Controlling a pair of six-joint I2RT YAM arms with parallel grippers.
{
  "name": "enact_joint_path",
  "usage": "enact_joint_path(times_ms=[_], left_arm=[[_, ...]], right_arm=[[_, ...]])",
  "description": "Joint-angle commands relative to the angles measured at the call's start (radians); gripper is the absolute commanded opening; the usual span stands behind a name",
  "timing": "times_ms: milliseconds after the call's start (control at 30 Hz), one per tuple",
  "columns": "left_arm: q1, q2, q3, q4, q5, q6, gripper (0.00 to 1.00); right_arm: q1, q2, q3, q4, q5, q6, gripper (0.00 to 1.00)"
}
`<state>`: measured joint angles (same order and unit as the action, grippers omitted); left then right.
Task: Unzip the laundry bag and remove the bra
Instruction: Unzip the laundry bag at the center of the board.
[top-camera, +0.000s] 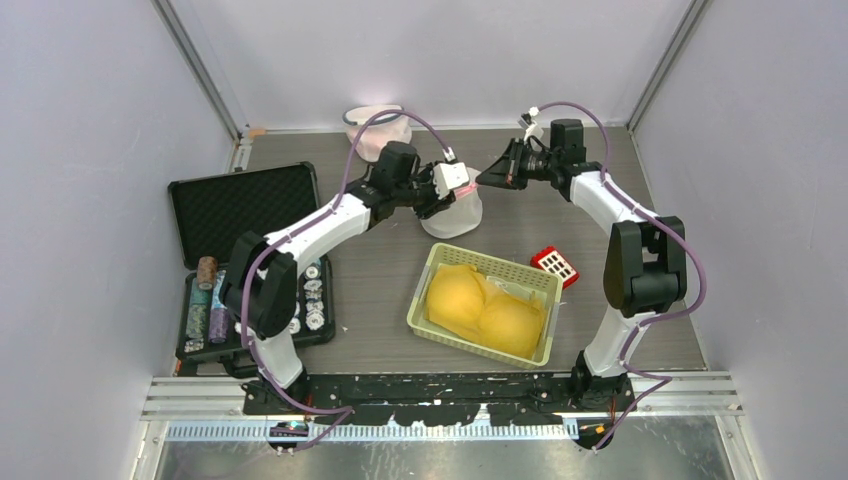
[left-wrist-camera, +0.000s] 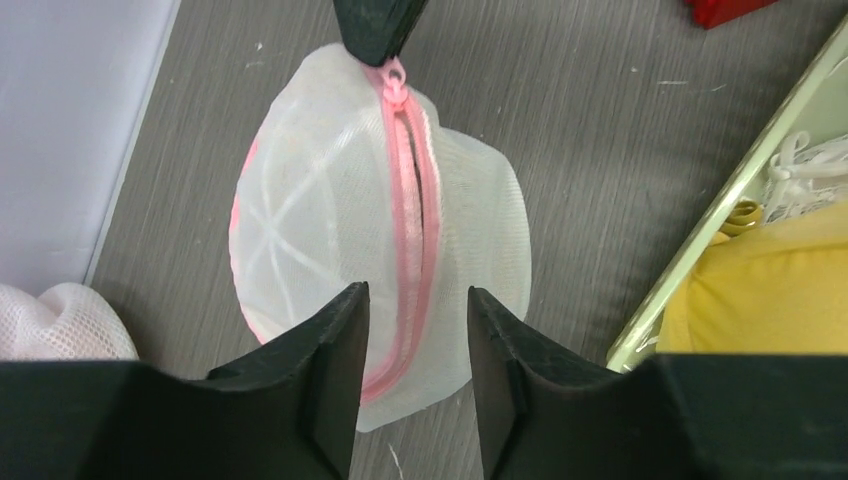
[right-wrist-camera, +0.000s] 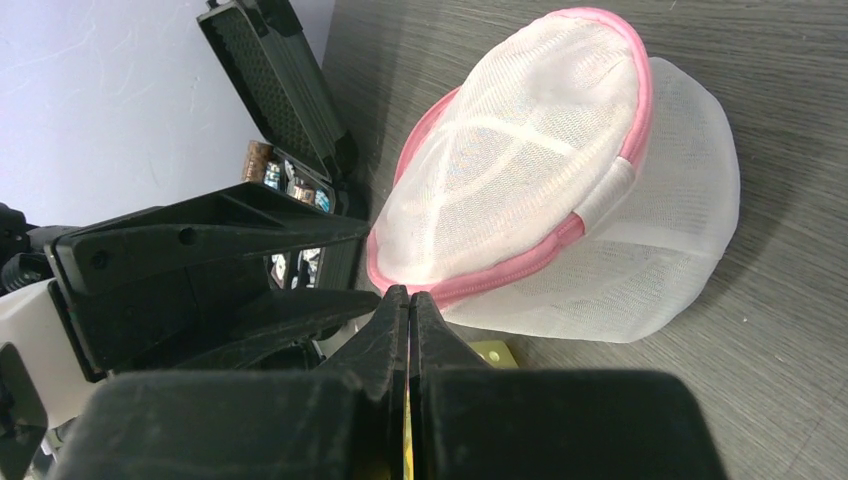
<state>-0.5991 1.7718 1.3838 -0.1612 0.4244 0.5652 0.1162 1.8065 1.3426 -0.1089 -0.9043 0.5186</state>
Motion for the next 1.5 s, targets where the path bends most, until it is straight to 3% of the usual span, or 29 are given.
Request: enact_joint_path(times_ms=[0, 500, 700, 767, 1467], left_arm=[[-0.022, -0.025, 0.069, 0.0, 0.051, 0.007, 0.45], [-0.038, 0.084, 0.151, 0.028, -0.005, -0.04, 0.39], [-0.03, 0.078, 0.129, 0.032, -0.033, -0.049, 0.06], [-0.02, 0.068, 0.114, 0.033, -0.039, -0.052, 0.0], [0.027, -0.003, -0.031, 0.052, -0.069, 0.029, 0.0]], right_arm=[[0.015, -0.047, 0.0, 0.059, -0.018, 0.022, 0.01], [0.021, -0.05, 0.0, 0.066, -0.019, 0.031, 0.01], [0.02, -0.044, 0.008, 0.057, -0.022, 0.016, 0.01], [0.014, -0.038, 0.012, 0.048, -0.019, 0.007, 0.01], [-0.036, 0.008, 0.065, -0.002, -0.015, -0.033, 0.01]])
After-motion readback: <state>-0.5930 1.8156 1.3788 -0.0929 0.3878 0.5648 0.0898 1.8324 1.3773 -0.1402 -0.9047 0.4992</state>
